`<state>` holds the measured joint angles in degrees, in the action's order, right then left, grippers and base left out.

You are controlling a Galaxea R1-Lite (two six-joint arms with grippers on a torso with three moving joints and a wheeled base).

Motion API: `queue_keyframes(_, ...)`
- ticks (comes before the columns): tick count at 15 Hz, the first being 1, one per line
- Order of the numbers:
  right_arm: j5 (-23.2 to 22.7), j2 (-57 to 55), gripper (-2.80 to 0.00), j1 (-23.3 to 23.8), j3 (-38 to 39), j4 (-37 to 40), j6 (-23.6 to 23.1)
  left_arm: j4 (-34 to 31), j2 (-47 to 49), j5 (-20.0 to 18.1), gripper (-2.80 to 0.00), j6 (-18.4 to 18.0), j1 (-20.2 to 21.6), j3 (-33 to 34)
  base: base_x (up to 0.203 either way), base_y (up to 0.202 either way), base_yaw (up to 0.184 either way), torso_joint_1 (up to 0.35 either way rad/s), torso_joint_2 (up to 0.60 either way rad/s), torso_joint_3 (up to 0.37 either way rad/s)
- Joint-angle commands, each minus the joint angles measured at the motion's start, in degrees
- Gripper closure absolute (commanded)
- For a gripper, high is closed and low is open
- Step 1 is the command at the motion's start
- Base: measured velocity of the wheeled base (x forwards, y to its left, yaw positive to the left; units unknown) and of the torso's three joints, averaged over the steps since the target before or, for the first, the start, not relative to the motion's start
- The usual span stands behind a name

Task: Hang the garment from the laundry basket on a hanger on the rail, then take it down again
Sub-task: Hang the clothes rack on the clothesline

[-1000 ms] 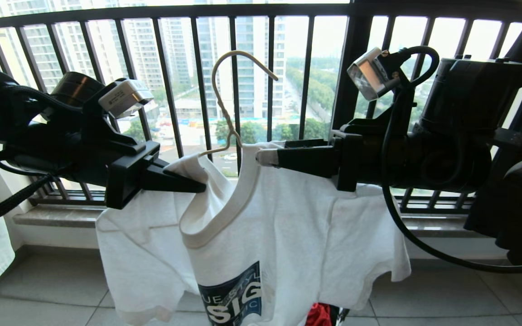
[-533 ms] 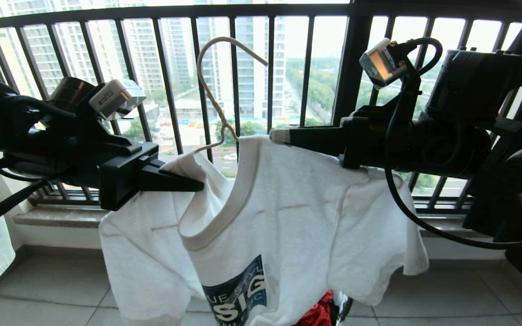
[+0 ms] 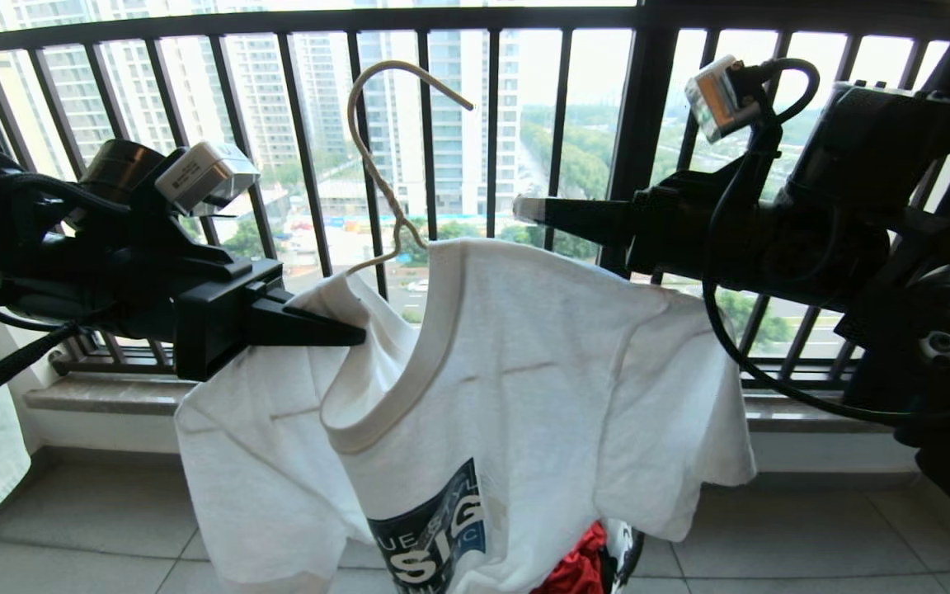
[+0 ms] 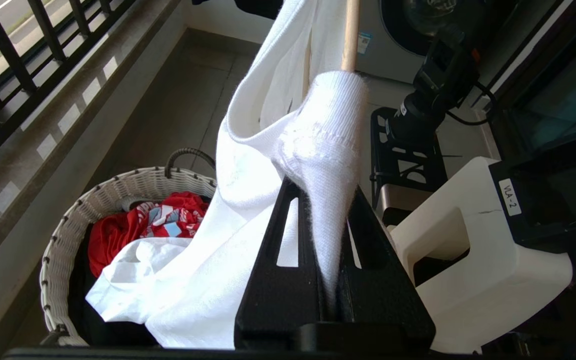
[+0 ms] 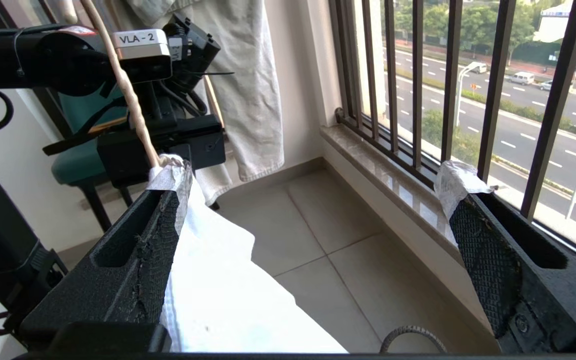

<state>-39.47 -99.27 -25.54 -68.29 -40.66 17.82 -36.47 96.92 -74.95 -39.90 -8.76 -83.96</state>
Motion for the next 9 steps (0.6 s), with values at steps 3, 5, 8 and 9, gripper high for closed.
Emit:
queue_keyframes(3,-0.25,1.46,0.00,2.08,0.44,-0.56,-0.15,-0.27,0.43,-0.16,0.00,1.70,0.83,-0.92,0.000,0.000,0.000,0.000,0.00,0.000)
queue_keyframes(5,-0.20,1.63,0.00,2.34,0.30,-1.53,0.11,-0.27,0.48,-0.02,0.00,2.29,1.55,-1.30,0.000,0.000,0.000,0.000,0.00,0.000)
queue_keyframes(8,1.97,2.69,0.00,2.45,0.03,-1.37,0.02,-0.36,-0.17,0.06,0.00,4.30,2.19,-1.65,0.000,0.000,0.000,0.000,0.00,0.000)
queue_keyframes(9,3.65,3.60,0.00,2.58,0.15,-0.56,0.02,-0.36,-0.58,0.12,0.00,6.04,2.25,-2.07,0.000,0.000,0.000,0.000,0.00,0.000)
